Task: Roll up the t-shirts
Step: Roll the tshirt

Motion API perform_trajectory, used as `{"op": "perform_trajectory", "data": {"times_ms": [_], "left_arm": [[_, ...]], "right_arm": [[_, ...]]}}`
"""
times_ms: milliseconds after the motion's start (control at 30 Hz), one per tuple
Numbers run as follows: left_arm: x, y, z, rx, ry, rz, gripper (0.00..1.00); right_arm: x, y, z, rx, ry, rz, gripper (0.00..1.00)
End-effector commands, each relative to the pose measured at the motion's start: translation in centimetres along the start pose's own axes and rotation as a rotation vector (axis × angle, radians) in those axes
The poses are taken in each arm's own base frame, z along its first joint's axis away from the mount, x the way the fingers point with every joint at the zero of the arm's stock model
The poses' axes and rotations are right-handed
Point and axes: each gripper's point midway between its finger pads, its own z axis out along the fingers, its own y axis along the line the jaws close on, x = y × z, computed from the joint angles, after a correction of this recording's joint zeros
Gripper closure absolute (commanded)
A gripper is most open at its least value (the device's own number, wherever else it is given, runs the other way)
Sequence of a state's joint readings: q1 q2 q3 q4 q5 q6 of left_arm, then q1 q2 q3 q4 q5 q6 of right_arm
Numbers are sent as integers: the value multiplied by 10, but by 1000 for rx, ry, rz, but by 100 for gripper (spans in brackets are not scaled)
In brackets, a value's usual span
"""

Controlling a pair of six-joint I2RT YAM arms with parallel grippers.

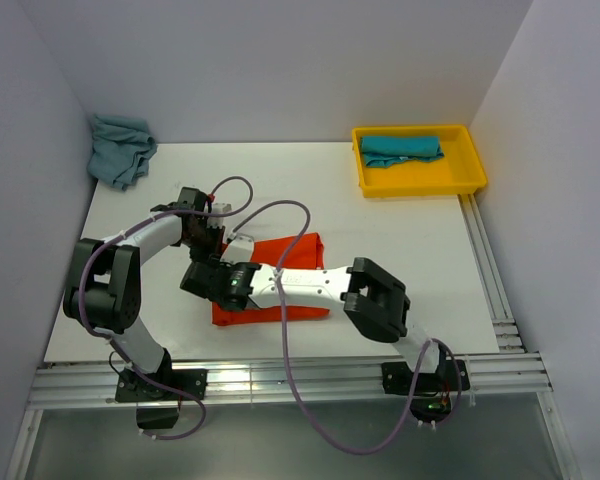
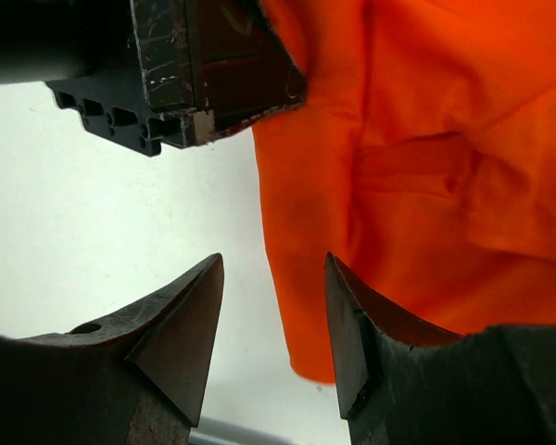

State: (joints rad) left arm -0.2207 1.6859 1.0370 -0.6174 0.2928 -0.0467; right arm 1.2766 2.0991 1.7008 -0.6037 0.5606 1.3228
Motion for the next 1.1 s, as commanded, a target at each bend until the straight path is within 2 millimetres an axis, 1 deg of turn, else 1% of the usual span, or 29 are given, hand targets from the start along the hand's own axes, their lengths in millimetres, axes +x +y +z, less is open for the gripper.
{"op": "perform_trajectory", "data": {"times_ms": [0, 67, 133, 233, 333, 400, 500, 567, 600, 700, 767, 833, 900, 933, 1033, 1067], "left_arm": [[-8, -2, -5, -3, -16, 15, 100], [-7, -3, -5, -1, -14, 16, 100], [-8, -3, -5, -2, -14, 16, 100], [-8, -3, -5, 1, -15, 16, 100], [-7, -4, -5, 2, -12, 17, 99], [-7, -4, -5, 3, -12, 18, 98], [-8, -4, -5, 0, -15, 19, 97], [-8, -3, -6, -2, -16, 20, 96], [-8, -3, -6, -2, -16, 20, 96], [-8, -4, -6, 0, -16, 20, 93], [-8, -4, -7, 0, -19, 20, 89], [-8, -4, -7, 0, -21, 22, 86], [-9, -5, -8, 0, -27, 24, 79], [-11, -5, -9, 0, -32, 27, 73], [-12, -6, -12, 3, -41, 32, 66], [-13, -6, -13, 4, -45, 33, 64]], "right_arm": [[-1, 1, 13, 34, -33, -91, 45], [-1, 9, 16, 21, -29, -96, 45], [3, 8, 21, 45, -23, -110, 46], [7, 1, 29, 89, -19, -123, 46], [15, -11, 33, 127, -2, -142, 46], [19, -13, 36, 124, 11, -147, 46], [30, -27, 43, 173, 33, -166, 46], [34, -32, 43, 201, 51, -174, 46], [37, -36, 46, 217, 59, -181, 46], [43, -40, 47, 225, 76, -183, 46], [49, -45, 51, 229, 95, -191, 46], [52, -47, 53, 236, 103, -194, 46], [55, -54, 55, 261, 110, -212, 45], [56, -53, 54, 260, 115, -219, 45], [63, -52, 60, 237, 143, -217, 46], [65, -51, 61, 224, 150, -212, 49]]}}
